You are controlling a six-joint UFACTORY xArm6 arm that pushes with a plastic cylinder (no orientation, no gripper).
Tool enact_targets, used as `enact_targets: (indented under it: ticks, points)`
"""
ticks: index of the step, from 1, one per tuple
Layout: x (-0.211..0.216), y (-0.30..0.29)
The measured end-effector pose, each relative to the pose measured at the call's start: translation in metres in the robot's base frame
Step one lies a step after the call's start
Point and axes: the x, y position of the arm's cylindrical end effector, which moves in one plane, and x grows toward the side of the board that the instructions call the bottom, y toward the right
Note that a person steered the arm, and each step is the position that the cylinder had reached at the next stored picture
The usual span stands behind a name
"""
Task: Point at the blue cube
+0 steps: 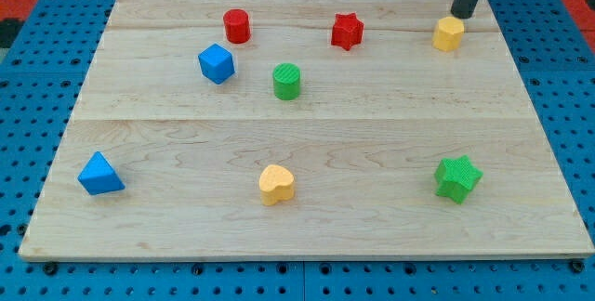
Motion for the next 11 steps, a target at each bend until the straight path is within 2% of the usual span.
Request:
enact_targets:
  ticks: [2,3,4,6,7,9,10,11]
  points:
    - [0.055,-0.061]
    - [0.061,-0.065]
    - [0.021,-0.080]
    - [-0.028,-0.172]
    - [-0.046,-0.247]
    - [0.061,-0.267]
    - [0.059,-0.311]
    - [0.081,-0.311]
